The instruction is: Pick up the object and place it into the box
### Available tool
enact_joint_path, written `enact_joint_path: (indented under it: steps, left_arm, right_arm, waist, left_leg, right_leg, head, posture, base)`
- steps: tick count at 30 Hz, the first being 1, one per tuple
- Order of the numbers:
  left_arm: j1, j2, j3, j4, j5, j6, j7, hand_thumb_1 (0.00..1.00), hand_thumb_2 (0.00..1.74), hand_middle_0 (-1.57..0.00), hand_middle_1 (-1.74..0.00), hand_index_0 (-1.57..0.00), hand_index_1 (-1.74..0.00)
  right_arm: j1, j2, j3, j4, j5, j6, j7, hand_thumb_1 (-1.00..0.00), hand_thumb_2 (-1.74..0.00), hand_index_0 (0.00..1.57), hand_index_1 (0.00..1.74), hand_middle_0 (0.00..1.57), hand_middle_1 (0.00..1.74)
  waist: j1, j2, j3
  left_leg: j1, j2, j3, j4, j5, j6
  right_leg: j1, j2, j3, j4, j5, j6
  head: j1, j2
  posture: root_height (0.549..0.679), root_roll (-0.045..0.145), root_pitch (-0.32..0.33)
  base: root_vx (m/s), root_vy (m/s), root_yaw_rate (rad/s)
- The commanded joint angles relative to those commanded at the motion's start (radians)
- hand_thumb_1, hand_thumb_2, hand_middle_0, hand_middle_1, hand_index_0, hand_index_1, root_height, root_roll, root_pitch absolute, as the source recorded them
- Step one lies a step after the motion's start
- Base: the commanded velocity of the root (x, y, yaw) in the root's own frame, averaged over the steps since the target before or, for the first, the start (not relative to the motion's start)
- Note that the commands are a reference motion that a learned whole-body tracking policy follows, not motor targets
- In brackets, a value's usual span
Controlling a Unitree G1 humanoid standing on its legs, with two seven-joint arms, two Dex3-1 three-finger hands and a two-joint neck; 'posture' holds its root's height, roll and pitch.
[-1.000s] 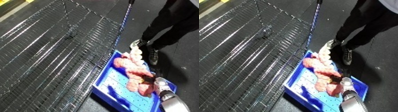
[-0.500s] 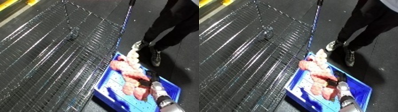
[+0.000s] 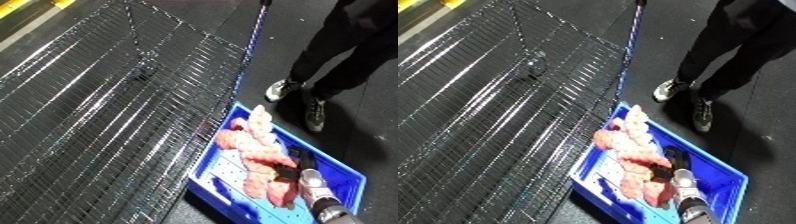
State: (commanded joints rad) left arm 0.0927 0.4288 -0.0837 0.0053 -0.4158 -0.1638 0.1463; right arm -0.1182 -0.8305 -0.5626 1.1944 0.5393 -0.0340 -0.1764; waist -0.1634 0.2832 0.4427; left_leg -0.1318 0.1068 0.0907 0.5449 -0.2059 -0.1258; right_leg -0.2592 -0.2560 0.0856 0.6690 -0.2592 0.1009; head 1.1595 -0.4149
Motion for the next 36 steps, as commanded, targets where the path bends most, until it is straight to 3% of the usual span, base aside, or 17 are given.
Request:
enact_joint_path:
  steps: [8,28,36]
  left_arm:
    - [0.005,-0.005,0.005,0.022,-0.017,0.006,-0.009,1.00,1.74,-1.57,-1.74,-1.57,-1.74]
    - [0.008,-0.004,-0.005,0.013,-0.011,0.005,-0.020,1.00,1.74,-1.57,-1.74,-1.57,-1.74]
    - [0.006,-0.007,-0.005,0.020,-0.009,0.005,-0.019,1.00,1.74,-1.57,-1.74,-1.57,-1.74]
  right_arm:
    - [0.006,0.017,0.003,0.005,-0.007,0.002,0.002,-1.00,-1.74,1.57,1.74,1.57,1.74]
    - [0.012,0.024,-0.030,-0.035,-0.018,-0.033,-0.057,0.00,0.00,0.00,0.00,0.00,0.00]
    - [0.008,0.039,-0.013,-0.063,-0.024,-0.039,-0.060,0.00,0.00,0.00,0.00,0.00,0.00]
  waist:
    - [0.006,-0.010,0.000]
    - [0.019,-0.012,-0.024]
    - [0.024,-0.014,-0.030]
  left_leg:
    - [-0.005,-0.001,-0.002,0.004,-0.005,0.0003]
    - [0.009,0.002,-0.001,-0.045,0.014,0.0027]
    - [0.013,0.004,-0.002,-0.054,0.021,0.0027]
  right_leg:
    - [-0.001,-0.0014,-0.001,-0.002,0.005,0.0023]
    - [0.010,-0.0043,-0.010,-0.036,0.009,0.0104]
    - [0.014,-0.0033,-0.014,-0.038,0.007,0.0103]
  head:
    - [0.010,-0.005]
    - [0.020,-0.019]
    - [0.019,-0.039]
  posture:
    - [0.650,0.112,-0.110]
    - [0.653,0.113,-0.101]
    - [0.653,0.113,-0.102]
  base:
    - [-0.005,0.003,0.028]
    - [0.003,0.004,0.013]
    - [0.004,-0.008,0.006]
